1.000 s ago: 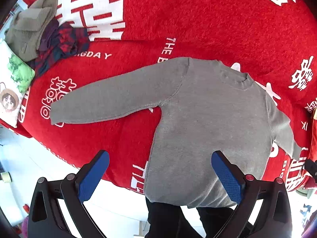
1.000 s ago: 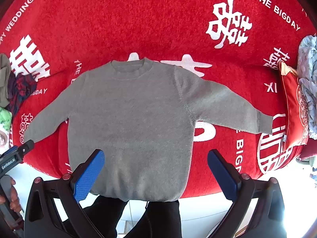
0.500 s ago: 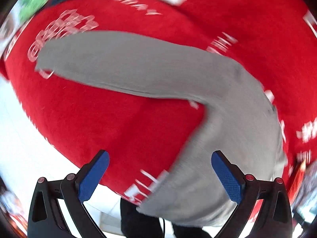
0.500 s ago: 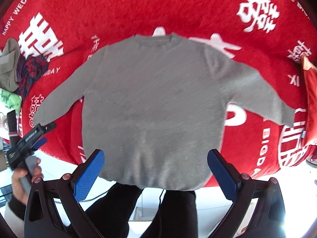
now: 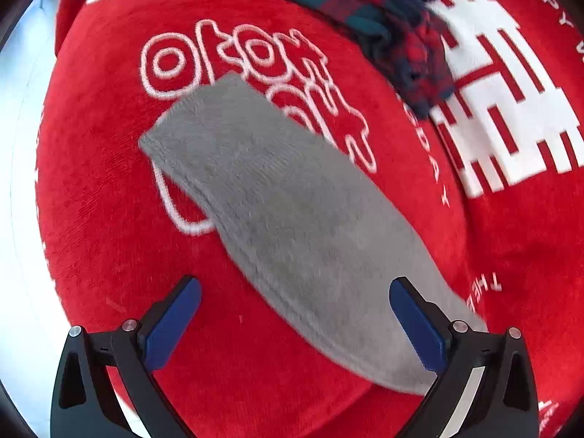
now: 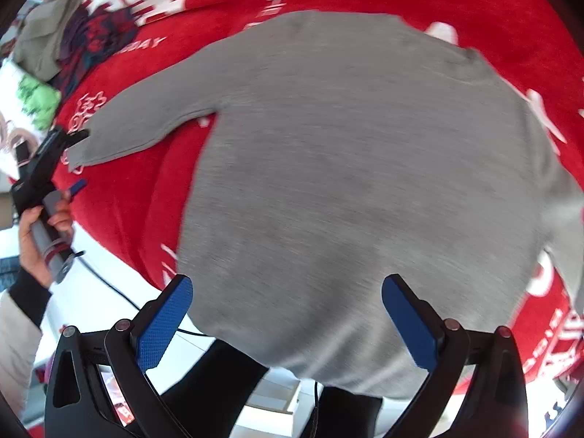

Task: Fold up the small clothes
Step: 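Move the left tool to the sweater's sleeve cuff and close on it, then carry the sleeve with the left tool across the sweater body and release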

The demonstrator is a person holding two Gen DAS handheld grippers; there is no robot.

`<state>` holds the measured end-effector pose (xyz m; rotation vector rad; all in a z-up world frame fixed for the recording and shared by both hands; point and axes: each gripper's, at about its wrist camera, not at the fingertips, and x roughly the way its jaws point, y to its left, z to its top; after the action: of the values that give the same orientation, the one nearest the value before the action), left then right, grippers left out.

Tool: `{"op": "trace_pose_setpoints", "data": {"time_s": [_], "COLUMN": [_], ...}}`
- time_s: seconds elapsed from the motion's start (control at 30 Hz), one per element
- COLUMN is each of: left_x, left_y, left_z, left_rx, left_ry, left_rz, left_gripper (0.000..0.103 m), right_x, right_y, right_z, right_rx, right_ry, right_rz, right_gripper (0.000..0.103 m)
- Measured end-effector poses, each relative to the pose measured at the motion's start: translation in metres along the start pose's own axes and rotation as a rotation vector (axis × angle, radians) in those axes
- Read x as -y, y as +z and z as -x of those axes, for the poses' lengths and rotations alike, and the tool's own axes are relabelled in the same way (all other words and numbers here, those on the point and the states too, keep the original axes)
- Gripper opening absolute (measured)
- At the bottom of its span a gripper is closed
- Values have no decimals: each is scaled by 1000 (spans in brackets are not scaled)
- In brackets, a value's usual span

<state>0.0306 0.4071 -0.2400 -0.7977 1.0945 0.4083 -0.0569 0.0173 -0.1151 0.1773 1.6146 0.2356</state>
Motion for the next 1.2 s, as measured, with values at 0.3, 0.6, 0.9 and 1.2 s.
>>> {"op": "trace_pose_setpoints", "data": {"time_s": [0.3, 0.6, 0.9, 1.2], "left_x": [45, 86, 262, 390], "left_y": [-1, -5, -116, -321], "left_z": [-8, 34, 92, 21], "left_rx": [47, 49, 23, -202], "left_ry": [65, -120, -450, -485], "left_rz": [-127, -362, -740, -1125], "left_gripper": [60, 10, 10, 10], "right_x": [-36, -13, 75, 197], "right_y": [8, 2, -18, -64], "right_z": [-17, -11, 23, 35], "right_rx": [16, 72, 185, 255], "right_ry": [59, 84, 66, -17], "right_rz": [72, -12, -178, -390], "right_gripper": [103, 103, 103, 103]}}
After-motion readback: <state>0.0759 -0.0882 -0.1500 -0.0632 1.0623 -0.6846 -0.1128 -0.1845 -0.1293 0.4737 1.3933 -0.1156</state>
